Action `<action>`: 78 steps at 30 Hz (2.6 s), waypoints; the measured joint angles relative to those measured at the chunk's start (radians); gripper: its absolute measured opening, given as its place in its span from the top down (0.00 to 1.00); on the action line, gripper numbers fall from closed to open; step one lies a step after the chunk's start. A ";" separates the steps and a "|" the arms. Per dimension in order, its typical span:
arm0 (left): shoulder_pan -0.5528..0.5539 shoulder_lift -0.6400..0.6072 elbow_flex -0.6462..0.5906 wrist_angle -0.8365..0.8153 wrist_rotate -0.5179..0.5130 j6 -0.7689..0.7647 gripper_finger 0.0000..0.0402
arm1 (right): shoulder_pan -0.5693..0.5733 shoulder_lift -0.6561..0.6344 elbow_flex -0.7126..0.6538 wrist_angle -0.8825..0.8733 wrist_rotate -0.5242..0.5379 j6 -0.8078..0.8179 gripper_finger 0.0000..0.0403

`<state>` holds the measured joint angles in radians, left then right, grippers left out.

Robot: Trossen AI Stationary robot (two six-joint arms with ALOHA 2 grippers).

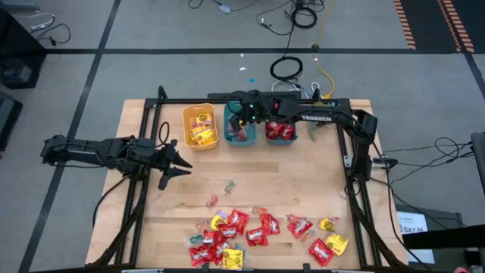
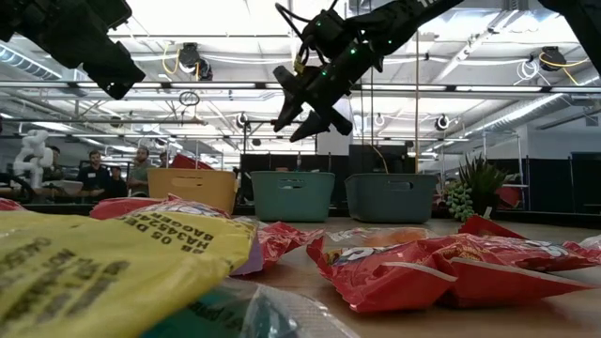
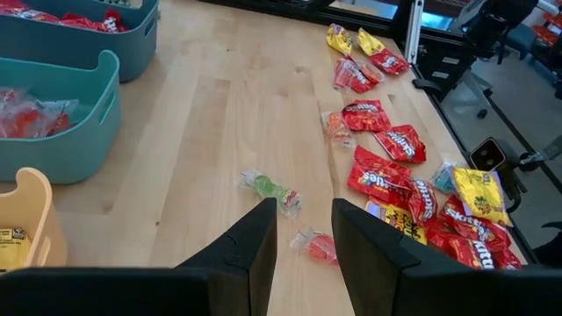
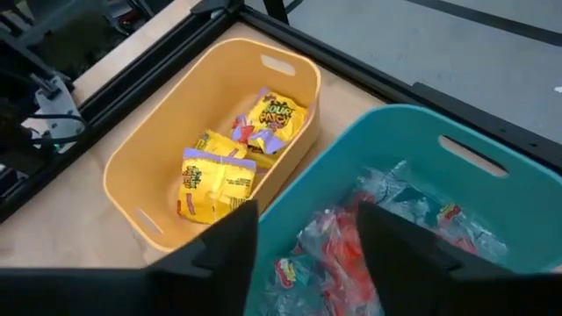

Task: Sort candy
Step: Put the red candy into the blue bin

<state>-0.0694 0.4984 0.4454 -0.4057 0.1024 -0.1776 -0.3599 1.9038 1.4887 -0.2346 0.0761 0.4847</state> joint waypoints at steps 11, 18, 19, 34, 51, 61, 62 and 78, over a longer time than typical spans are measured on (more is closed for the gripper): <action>0.000 0.000 0.000 0.000 -0.001 0.002 0.70 | 0.001 0.000 0.000 -0.042 0.000 0.027 0.29; 0.000 0.000 0.000 0.000 -0.002 0.002 0.70 | 0.001 -0.063 -0.001 -0.112 -0.001 0.046 0.31; 0.000 0.000 0.000 0.000 -0.001 0.003 0.70 | 0.001 -0.083 -0.001 -0.138 0.000 0.049 0.32; 0.000 0.000 0.000 0.000 -0.002 0.027 0.70 | 0.194 -0.444 -0.009 -0.843 0.161 0.344 0.44; 0.000 0.000 0.000 0.000 -0.002 0.036 0.70 | 0.789 -0.381 -0.295 -0.565 0.187 1.045 0.56; 0.000 0.000 0.000 0.000 -0.002 0.034 0.70 | 0.875 -0.053 -0.183 -0.474 0.073 1.122 0.56; 0.000 0.000 0.000 0.000 -0.002 0.034 0.70 | 0.879 -0.022 -0.159 -0.473 0.065 1.118 0.56; 0.000 0.000 0.000 0.000 0.014 0.027 0.70 | 0.891 0.215 -0.034 -0.545 -0.038 1.154 0.67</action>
<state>-0.0692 0.4984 0.4454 -0.4053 0.1166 -0.1509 0.5316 2.1189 1.4548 -0.7792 0.0378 1.6383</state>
